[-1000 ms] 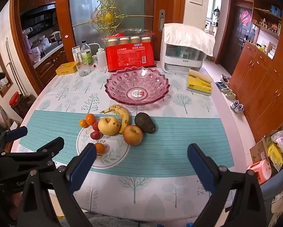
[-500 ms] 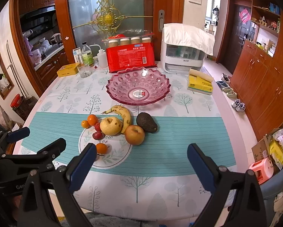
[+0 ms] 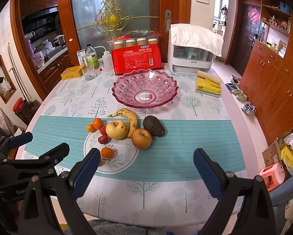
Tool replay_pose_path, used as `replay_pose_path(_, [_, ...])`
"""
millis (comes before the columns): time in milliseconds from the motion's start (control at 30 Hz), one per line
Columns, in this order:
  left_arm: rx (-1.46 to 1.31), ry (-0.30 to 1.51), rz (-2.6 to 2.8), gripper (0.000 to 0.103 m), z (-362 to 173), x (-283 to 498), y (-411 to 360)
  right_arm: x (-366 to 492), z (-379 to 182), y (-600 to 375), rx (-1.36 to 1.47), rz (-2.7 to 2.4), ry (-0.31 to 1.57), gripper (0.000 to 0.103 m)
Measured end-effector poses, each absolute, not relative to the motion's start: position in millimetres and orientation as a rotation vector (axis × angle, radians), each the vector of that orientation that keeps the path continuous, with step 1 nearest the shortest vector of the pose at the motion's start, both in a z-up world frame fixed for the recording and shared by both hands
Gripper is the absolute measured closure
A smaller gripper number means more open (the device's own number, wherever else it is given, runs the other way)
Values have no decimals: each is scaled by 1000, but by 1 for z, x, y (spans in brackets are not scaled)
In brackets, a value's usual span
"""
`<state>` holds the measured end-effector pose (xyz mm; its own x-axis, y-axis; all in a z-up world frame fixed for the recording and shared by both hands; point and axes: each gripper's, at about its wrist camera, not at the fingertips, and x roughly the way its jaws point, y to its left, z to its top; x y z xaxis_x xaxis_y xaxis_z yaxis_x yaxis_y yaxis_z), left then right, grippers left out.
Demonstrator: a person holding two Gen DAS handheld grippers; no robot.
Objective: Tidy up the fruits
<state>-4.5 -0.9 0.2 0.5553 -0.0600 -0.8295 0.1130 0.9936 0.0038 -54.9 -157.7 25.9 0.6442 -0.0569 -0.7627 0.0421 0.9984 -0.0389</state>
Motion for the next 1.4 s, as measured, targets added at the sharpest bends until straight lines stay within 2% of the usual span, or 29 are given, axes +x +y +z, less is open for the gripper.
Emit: replay_pose_path(1400, [57, 1003, -132, 1, -2, 3, 8, -55, 22, -150, -9, -53, 875, 7])
